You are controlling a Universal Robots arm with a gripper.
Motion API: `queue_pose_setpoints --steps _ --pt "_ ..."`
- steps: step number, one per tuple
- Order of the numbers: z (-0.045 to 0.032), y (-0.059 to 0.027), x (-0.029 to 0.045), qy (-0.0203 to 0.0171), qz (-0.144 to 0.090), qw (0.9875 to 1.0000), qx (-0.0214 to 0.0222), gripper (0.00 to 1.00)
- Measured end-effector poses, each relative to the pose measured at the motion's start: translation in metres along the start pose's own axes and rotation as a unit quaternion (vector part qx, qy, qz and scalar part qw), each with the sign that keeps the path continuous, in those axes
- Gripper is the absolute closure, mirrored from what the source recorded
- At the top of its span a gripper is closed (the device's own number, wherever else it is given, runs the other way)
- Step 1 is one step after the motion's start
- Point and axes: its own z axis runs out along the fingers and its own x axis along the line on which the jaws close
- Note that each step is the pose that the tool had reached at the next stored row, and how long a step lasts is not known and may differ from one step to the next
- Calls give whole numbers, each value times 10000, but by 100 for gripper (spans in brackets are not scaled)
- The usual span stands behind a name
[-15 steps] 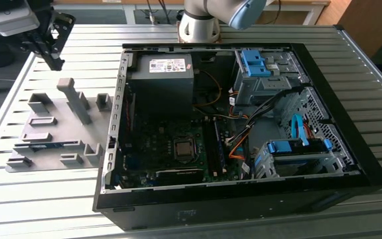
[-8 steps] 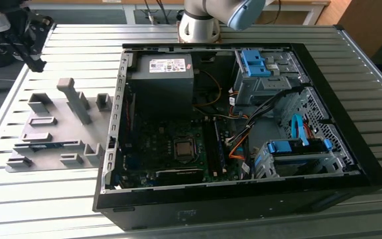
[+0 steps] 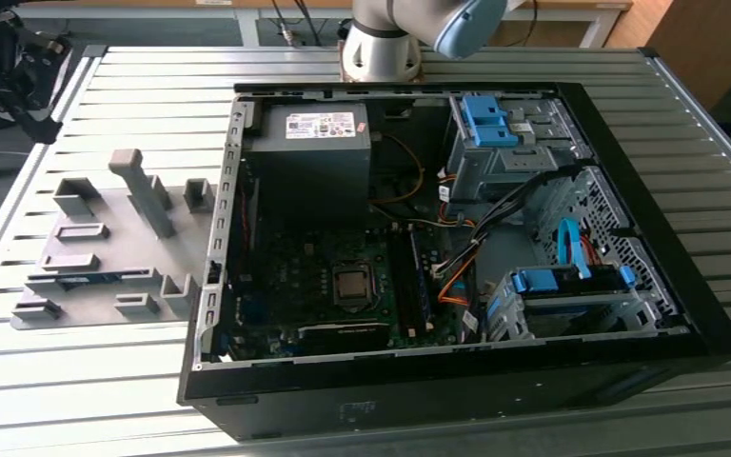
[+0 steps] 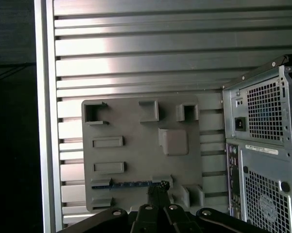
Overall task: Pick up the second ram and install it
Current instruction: 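Reach for the second ram, then pick up the second ram and move it above second insertion slot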
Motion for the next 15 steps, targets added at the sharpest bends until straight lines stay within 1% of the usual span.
queue_pose_setpoints --steps 3,6,7,15 --pt "0 -16 20 0 0 10000 0 89" --pt "3 -92 52 0 0 10000 0 89" --pt "4 -103 59 0 0 10000 0 89" --pt "3 -104 70 0 -6 10000 0 89"
